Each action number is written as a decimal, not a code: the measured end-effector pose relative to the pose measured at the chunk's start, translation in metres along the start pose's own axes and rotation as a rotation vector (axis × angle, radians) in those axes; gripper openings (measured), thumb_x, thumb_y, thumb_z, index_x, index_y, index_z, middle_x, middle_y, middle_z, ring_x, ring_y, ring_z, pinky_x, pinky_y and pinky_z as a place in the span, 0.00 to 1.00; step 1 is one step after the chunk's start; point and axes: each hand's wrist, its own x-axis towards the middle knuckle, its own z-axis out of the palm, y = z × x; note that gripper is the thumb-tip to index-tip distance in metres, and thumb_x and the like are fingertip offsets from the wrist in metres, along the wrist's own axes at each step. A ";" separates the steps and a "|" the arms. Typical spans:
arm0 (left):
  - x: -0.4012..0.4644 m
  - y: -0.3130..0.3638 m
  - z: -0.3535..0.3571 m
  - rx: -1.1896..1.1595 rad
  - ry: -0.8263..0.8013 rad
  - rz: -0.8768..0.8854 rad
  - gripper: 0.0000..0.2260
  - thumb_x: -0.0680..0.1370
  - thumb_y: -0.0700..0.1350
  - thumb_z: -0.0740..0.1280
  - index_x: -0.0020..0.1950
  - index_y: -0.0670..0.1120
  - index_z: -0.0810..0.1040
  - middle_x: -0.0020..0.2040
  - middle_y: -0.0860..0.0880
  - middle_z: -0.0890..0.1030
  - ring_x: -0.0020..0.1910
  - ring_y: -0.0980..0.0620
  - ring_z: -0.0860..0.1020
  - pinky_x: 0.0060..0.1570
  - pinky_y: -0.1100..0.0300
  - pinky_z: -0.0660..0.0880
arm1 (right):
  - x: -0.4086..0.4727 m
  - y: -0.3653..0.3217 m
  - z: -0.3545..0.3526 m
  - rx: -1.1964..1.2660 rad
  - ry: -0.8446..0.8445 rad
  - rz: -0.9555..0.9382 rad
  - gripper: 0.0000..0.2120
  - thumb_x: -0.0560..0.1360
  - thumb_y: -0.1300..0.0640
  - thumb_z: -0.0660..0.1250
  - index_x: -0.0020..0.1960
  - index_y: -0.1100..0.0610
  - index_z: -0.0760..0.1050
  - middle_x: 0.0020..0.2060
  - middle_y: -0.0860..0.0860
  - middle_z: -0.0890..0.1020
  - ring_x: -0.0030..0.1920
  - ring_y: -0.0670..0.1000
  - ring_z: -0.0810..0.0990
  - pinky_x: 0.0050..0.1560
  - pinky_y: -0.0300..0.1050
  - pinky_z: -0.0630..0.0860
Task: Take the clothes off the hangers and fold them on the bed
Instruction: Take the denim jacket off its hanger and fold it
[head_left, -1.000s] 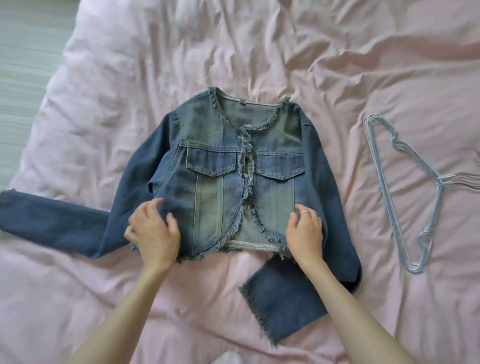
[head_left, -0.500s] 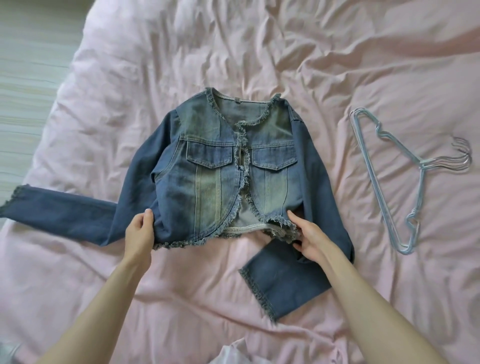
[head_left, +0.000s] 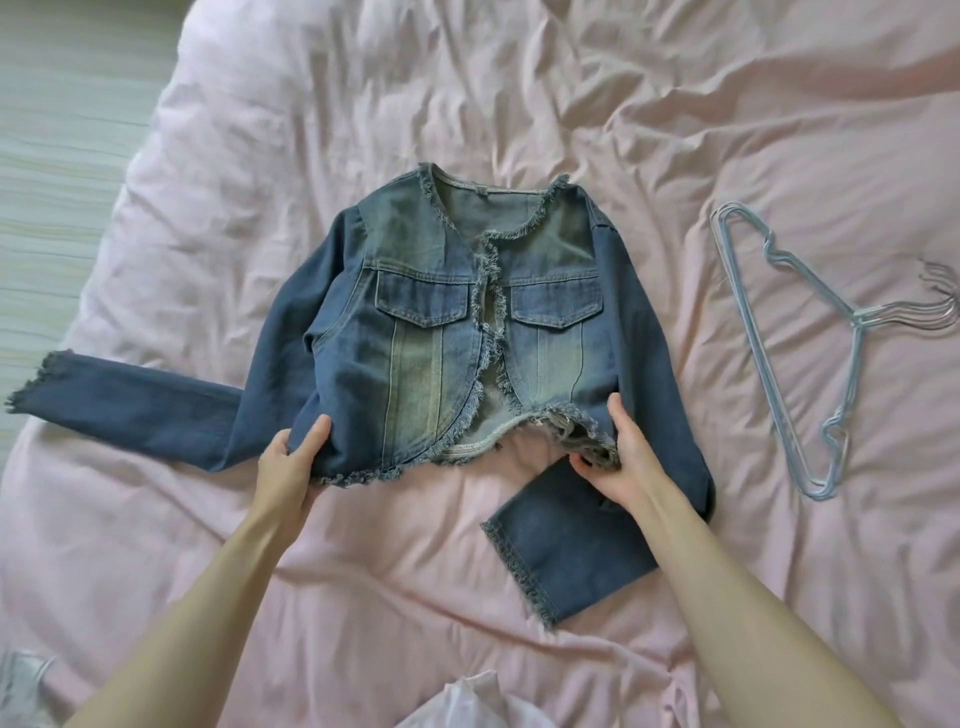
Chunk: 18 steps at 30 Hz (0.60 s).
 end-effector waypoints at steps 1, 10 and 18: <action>-0.001 0.002 0.000 0.012 0.033 0.013 0.09 0.78 0.48 0.66 0.50 0.42 0.75 0.46 0.45 0.80 0.43 0.50 0.78 0.34 0.62 0.78 | 0.000 -0.001 -0.002 -0.050 0.045 -0.051 0.24 0.73 0.44 0.68 0.60 0.60 0.74 0.55 0.56 0.80 0.53 0.54 0.79 0.46 0.46 0.79; -0.006 0.017 0.011 -0.043 0.330 -0.046 0.10 0.78 0.43 0.62 0.37 0.45 0.69 0.38 0.48 0.73 0.36 0.54 0.73 0.33 0.59 0.71 | -0.032 -0.022 -0.043 -1.178 0.659 -0.541 0.29 0.74 0.42 0.65 0.59 0.68 0.72 0.56 0.64 0.78 0.58 0.64 0.75 0.53 0.53 0.71; -0.023 -0.009 -0.001 0.056 0.437 -0.126 0.13 0.79 0.47 0.60 0.37 0.43 0.71 0.41 0.45 0.74 0.35 0.49 0.72 0.34 0.55 0.72 | -0.031 -0.013 -0.059 -1.298 0.661 -0.481 0.29 0.76 0.40 0.60 0.57 0.67 0.73 0.57 0.64 0.77 0.57 0.64 0.76 0.53 0.52 0.72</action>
